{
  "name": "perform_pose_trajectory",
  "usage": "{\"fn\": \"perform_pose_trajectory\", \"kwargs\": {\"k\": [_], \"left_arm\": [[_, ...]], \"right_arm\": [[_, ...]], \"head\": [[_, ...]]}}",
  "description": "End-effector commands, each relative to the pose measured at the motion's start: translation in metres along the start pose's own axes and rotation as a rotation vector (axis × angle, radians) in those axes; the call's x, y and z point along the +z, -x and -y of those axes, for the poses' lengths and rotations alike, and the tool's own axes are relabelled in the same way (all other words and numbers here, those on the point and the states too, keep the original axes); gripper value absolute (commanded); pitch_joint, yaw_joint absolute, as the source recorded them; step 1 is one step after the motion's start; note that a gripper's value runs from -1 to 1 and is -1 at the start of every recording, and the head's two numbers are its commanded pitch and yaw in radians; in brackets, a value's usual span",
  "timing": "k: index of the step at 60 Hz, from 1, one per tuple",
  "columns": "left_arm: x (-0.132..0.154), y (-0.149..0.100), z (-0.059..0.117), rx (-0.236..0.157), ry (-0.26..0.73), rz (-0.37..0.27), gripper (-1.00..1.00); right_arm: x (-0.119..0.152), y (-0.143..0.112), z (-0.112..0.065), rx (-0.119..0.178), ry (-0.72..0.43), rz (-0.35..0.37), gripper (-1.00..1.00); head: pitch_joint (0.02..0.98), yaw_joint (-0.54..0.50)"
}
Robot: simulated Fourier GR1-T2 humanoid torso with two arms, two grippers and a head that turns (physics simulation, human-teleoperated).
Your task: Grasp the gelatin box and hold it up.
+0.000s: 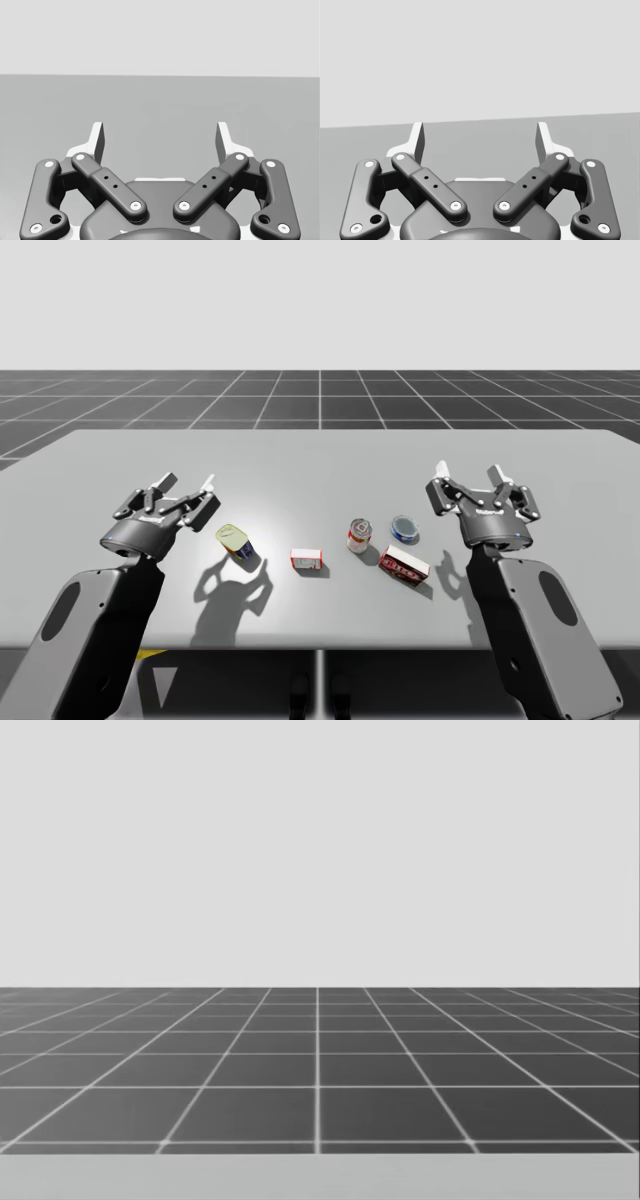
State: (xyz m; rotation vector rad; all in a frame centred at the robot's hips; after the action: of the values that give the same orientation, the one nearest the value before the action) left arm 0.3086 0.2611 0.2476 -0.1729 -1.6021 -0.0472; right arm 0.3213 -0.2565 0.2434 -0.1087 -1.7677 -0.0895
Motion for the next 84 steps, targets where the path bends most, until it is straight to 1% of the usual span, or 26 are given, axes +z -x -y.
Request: {"fn": "perform_pose_trajectory", "kwargs": {"k": [1,4,5,8,12,15,18,21,22,24,25,26,27,32,37,40,45,47,48,60,67,77,80,84], "left_arm": [[0.000,0.000,-0.001,-0.007,-0.001,0.002,-1.00],[0.000,0.000,-0.001,-0.013,0.003,0.004,-1.00],[-0.001,0.001,-0.001,-0.014,0.005,0.004,-1.00],[-0.001,0.001,-0.001,-0.016,0.006,0.004,-1.00],[-0.001,0.001,-0.002,-0.019,0.006,0.004,-1.00],[-0.001,0.001,-0.002,-0.021,0.007,0.003,-1.00],[-0.001,0.002,-0.002,-0.023,0.007,0.002,-1.00],[-0.002,0.002,-0.002,-0.024,0.007,0.002,-1.00],[-0.002,0.002,-0.002,-0.025,0.008,0.001,-1.00],[-0.002,0.002,-0.002,-0.025,0.009,0.001,-1.00],[-0.002,0.002,-0.002,-0.026,0.010,0.001,-1.00],[-0.002,0.002,-0.002,-0.026,0.010,0.001,-1.00],[-0.002,0.002,-0.002,-0.027,0.010,0.001,-1.00],[-0.002,0.003,-0.002,-0.031,0.014,-0.001,-1.00],[-0.003,0.003,-0.002,-0.033,0.016,-0.002,-1.00],[-0.003,0.003,-0.002,-0.034,0.016,-0.002,-1.00],[-0.003,0.003,-0.001,-0.035,0.021,-0.004,-1.00],[-0.003,0.003,0.000,-0.037,0.023,-0.005,-1.00],[-0.003,0.003,0.001,-0.037,0.026,-0.005,-1.00],[-0.003,0.004,0.006,-0.045,0.044,-0.009,-1.00],[-0.002,0.003,0.007,-0.043,0.049,-0.008,-1.00],[-0.002,0.002,0.012,-0.043,0.067,-0.013,-1.00],[-0.002,0.002,0.018,-0.075,0.066,-0.023,-1.00],[0.001,-0.003,0.024,-0.066,0.076,-0.022,-1.00]], "right_arm": [[0.002,0.000,0.001,-0.036,0.012,-0.008,-1.00],[0.002,0.000,0.002,-0.026,0.009,-0.001,-1.00],[0.000,-0.001,0.003,-0.047,0.007,-0.011,-1.00],[-0.001,-0.001,0.003,-0.048,-0.013,-0.024,-1.00],[-0.001,-0.001,0.004,-0.048,-0.023,-0.036,-1.00],[-0.001,-0.002,0.004,-0.037,-0.018,-0.031,-1.00],[-0.001,-0.002,0.003,-0.031,-0.017,-0.024,-1.00],[-0.001,-0.001,0.003,-0.014,-0.013,-0.019,-1.00],[-0.001,-0.001,0.003,-0.009,-0.009,-0.017,-1.00],[-0.001,-0.001,0.003,-0.012,-0.006,-0.017,-1.00],[-0.002,-0.001,0.004,-0.009,-0.016,-0.015,-1.00],[-0.001,-0.001,0.003,-0.002,-0.002,-0.011,-1.00],[-0.002,-0.001,0.003,-0.008,-0.009,-0.014,-1.00],[-0.002,-0.002,0.004,-0.010,-0.009,-0.016,-1.00],[-0.002,-0.002,0.003,-0.009,-0.012,-0.018,-1.00],[-0.002,-0.002,0.004,-0.008,-0.014,-0.019,-1.00],[-0.002,-0.002,0.004,-0.007,-0.013,-0.021,-1.00],[-0.002,-0.002,0.004,-0.006,-0.014,-0.021,-1.00],[-0.002,-0.002,0.004,-0.006,-0.015,-0.021,-1.00],[-0.002,-0.002,0.003,-0.003,-0.023,-0.024,-1.00],[-0.002,-0.002,0.003,-0.001,-0.023,-0.025,-1.00],[-0.002,-0.002,0.004,-0.005,-0.015,-0.026,-1.00],[-0.002,-0.002,0.005,-0.004,-0.012,-0.027,-1.00],[-0.002,-0.002,0.005,-0.004,-0.006,-0.028,-1.00]], "head": [[0.089,-0.01],[0.097,-0.01],[0.104,-0.01],[0.117,-0.01],[0.160,-0.01],[0.200,-0.02],[0.260,-0.02],[0.296,-0.02],[0.330,-0.02],[0.353,-0.02],[0.378,-0.02],[0.389,-0.01],[0.402,-0.01],[0.483,-0.01],[0.569,-0.01],[0.596,-0.01],[0.677,-0.01],[0.696,-0.01],[0.723,-0.01],[0.834,0.02],[0.882,0.03],[0.892,0.04],[0.892,0.05],[0.896,0.05]]}}
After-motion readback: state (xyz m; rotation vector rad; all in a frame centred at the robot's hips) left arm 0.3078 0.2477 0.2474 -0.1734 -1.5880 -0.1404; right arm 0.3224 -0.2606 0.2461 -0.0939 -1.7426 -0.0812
